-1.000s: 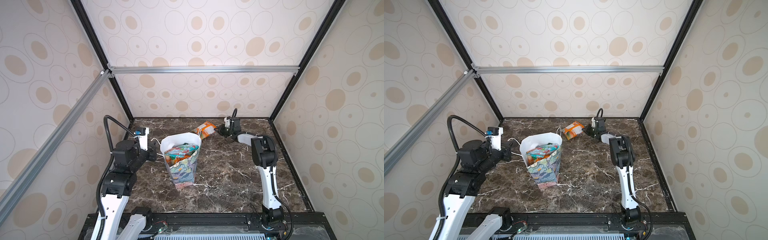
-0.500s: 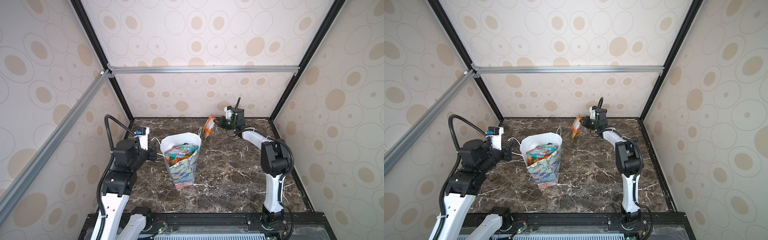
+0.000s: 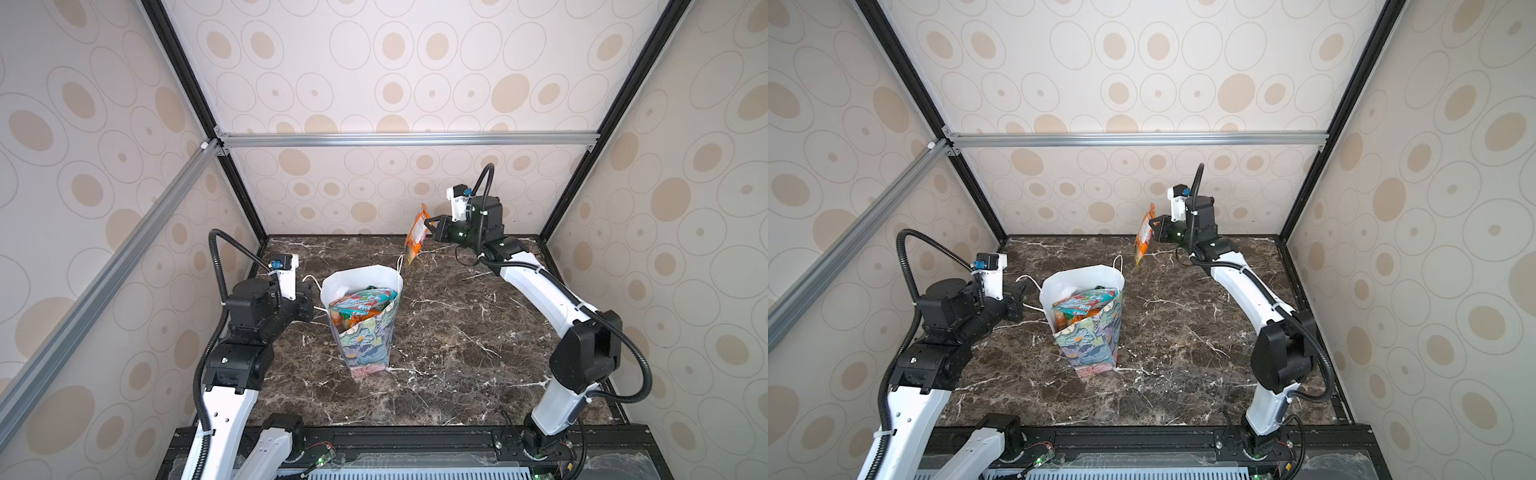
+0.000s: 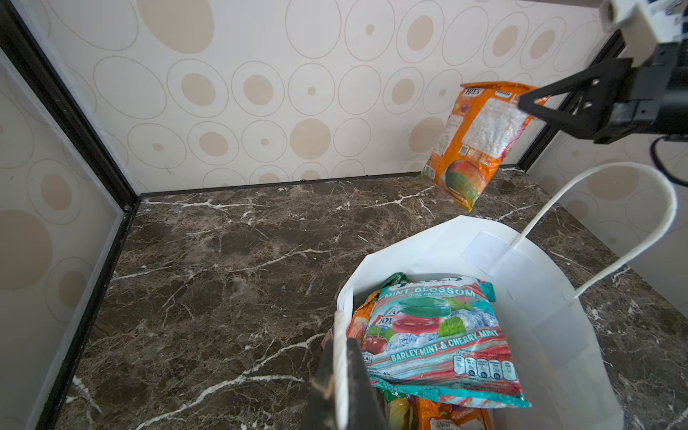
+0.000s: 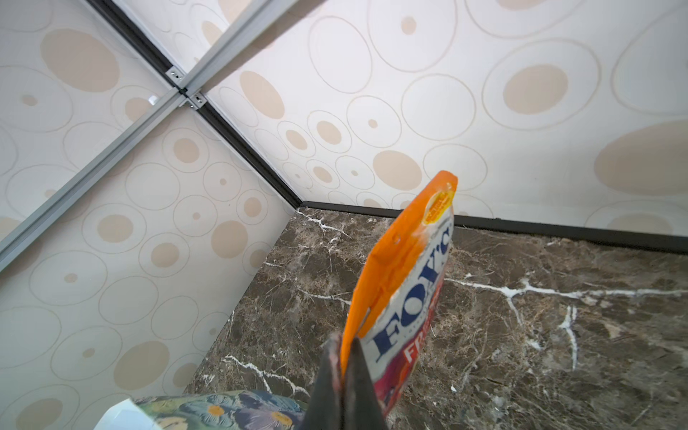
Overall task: Place the snacks into the paper bag
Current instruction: 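Lift the orange Fox's packet upright with the right gripper, then carry the orange packet with the right gripper over the bag opening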
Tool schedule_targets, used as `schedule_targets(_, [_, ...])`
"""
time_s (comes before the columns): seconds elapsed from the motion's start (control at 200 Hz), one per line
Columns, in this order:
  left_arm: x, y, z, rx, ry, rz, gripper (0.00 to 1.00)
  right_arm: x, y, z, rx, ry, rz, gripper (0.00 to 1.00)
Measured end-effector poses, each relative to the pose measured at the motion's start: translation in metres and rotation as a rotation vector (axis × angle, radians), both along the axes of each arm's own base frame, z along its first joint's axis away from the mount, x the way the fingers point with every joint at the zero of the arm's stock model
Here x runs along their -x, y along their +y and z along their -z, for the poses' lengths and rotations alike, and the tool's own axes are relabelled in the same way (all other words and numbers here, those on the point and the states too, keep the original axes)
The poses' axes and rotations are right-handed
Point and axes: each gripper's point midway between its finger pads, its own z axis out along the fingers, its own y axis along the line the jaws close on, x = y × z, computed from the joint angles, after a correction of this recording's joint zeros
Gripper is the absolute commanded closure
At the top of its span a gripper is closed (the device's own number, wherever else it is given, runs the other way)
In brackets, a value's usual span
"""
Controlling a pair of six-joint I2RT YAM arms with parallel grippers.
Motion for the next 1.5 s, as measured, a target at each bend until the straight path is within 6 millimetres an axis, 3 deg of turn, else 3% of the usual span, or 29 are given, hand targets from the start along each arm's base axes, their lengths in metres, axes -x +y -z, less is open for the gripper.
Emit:
schedule_targets(0.155, [0.0, 0.0, -0.002, 0.001, -0.005, 0.0, 0.96, 0.022, 0.001, -0.031, 0.033, -0.073, -0.007, 1.0])
schedule_targets(0.375, [0.0, 0.0, -0.002, 0.002, -0.006, 0.002, 0.96, 0.04, 0.008, -0.052, 0.088, -0.116, -0.022, 1.0])
schedule_targets(1.12, [0.002, -0.001, -0.004, 0.003, -0.019, 0.004, 0.96, 0.164, 0.085, -0.194, 0.103, -0.481, -0.275, 1.0])
schedule_targets(1.315, [0.002, 0.0, -0.004, 0.0, -0.023, 0.004, 0.96, 0.183, 0.108, -0.205, 0.104, -0.516, -0.338, 1.0])
schedule_targets(1.5, [0.004, 0.001, -0.005, -0.001, -0.03, 0.001, 0.96, 0.196, 0.139, -0.17, 0.2, -0.475, -0.396, 1.0])
